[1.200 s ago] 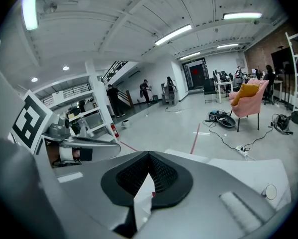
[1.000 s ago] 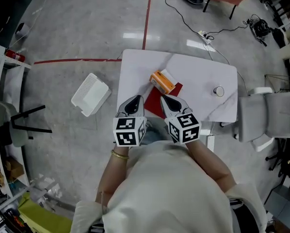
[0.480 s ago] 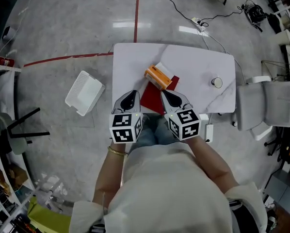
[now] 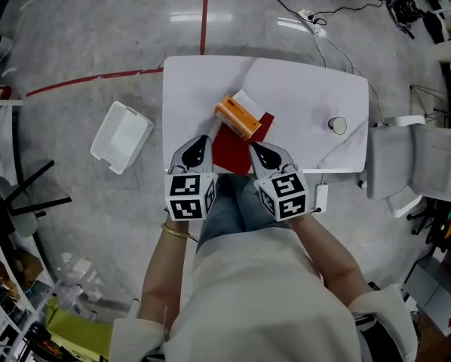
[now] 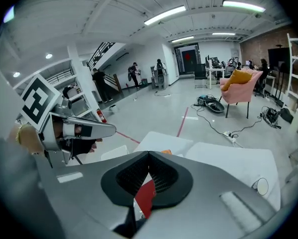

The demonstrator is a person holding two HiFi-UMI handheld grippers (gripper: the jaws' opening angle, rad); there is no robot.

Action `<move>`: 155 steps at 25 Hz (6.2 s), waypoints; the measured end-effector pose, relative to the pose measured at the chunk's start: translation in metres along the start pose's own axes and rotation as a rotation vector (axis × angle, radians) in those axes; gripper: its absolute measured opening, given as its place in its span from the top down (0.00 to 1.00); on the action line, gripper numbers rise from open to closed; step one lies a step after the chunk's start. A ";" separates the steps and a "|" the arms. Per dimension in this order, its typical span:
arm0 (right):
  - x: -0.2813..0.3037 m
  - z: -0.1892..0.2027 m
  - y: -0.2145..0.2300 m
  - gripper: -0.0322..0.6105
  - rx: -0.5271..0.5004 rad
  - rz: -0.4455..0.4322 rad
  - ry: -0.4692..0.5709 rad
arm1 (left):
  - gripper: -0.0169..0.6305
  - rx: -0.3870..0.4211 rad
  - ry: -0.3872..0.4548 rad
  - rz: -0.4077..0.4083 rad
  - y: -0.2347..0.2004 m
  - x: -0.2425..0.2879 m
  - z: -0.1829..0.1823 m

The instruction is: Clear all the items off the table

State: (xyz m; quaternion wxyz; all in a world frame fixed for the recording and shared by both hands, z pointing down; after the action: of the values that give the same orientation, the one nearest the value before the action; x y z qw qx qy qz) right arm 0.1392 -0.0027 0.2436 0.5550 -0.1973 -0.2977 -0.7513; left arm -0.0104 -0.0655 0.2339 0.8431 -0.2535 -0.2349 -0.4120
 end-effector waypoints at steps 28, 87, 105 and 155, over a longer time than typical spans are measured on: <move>0.131 0.082 0.074 0.52 -0.089 -0.058 -0.287 | 0.86 -0.009 -0.163 0.030 -0.012 0.130 0.055; 0.196 0.079 0.064 0.58 -0.419 -0.274 -0.469 | 0.91 -0.203 -0.108 -0.244 -0.022 0.088 0.052; 0.151 0.044 0.003 0.58 -0.538 -0.357 -0.419 | 0.91 -0.291 -0.024 -0.332 -0.032 0.021 0.053; 0.198 0.051 -0.367 0.57 -0.722 -0.422 -0.408 | 0.93 -0.465 0.079 -0.483 -0.285 -0.264 0.175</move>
State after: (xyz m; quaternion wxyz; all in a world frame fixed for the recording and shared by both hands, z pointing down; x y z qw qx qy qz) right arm -0.2728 -0.0352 0.3217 0.2161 -0.4567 -0.1538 -0.8492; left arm -0.4207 0.0440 0.2742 0.6494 -0.3598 -0.1551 -0.6517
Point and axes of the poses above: the fingertips, and each gripper's own axes: x forward along the fingers, y to its right, z out of its underside, the point moved 6 cm from there along -x, backward along the fingers, and after that the axes turned 5 degrees about y, right-handed, at the moved point
